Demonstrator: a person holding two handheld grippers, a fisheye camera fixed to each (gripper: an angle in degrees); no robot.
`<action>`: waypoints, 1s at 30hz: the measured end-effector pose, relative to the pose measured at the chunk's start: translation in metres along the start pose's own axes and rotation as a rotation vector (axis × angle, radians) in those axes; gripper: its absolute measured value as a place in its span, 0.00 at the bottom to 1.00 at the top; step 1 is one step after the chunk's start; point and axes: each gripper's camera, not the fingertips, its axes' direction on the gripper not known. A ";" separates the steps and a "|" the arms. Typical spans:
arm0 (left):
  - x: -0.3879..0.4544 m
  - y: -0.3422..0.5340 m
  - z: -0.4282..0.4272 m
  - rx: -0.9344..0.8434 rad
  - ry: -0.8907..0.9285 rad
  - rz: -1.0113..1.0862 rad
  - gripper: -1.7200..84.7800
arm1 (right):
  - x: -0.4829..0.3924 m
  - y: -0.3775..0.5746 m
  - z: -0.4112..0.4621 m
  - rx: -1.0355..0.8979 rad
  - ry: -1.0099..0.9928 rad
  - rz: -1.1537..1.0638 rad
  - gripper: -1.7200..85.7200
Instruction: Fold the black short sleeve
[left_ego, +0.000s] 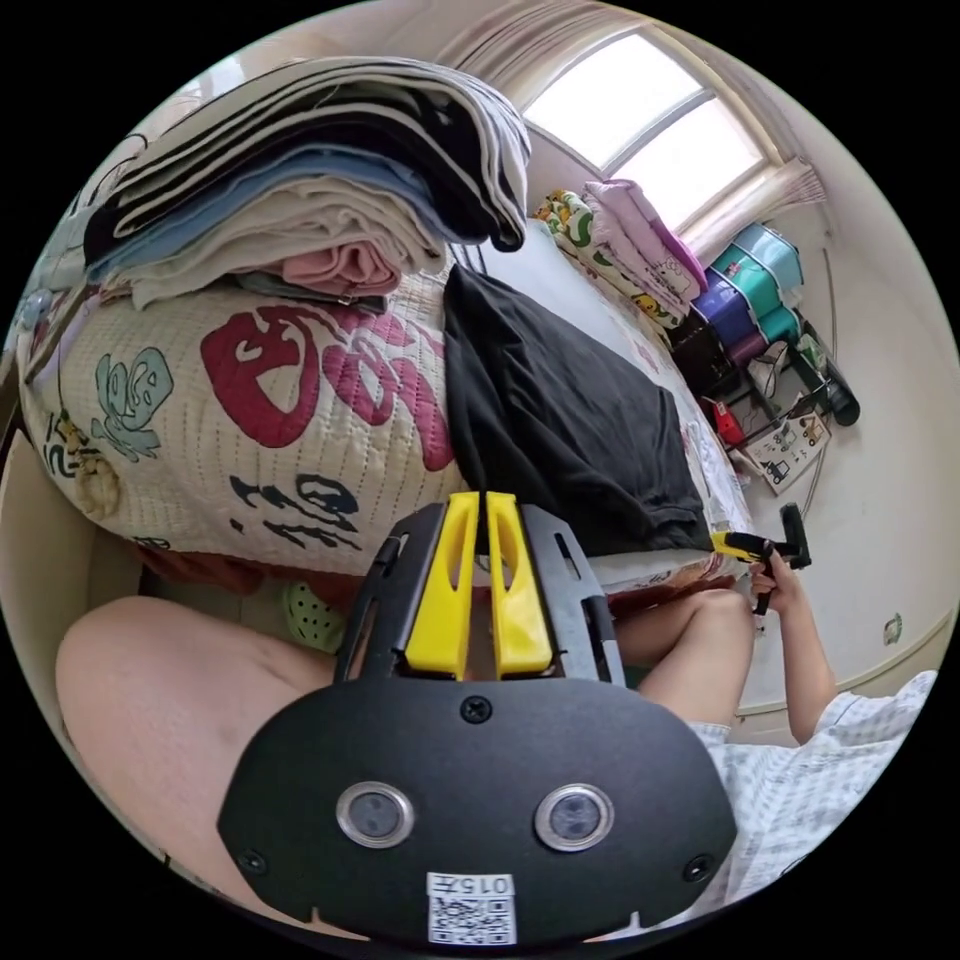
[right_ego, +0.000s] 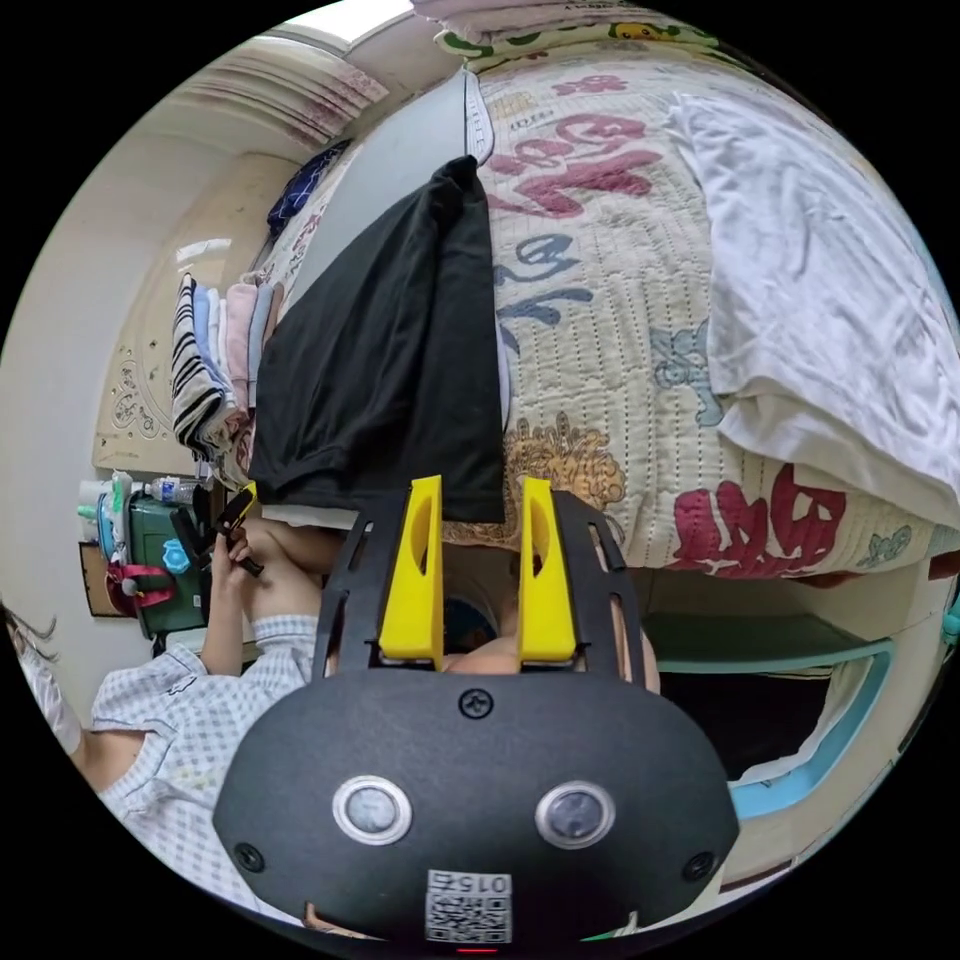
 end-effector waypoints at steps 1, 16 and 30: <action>0.001 0.000 -0.004 0.009 -0.004 0.003 0.02 | 0.016 0.008 -0.005 0.011 -0.023 0.006 0.14; 0.052 -0.026 -0.009 -0.039 -0.186 0.116 0.08 | 0.138 0.170 -0.081 0.177 0.188 -0.143 0.09; 0.239 -0.137 0.107 -0.215 0.016 0.874 0.13 | 0.153 0.292 -0.054 0.052 0.123 -0.914 0.12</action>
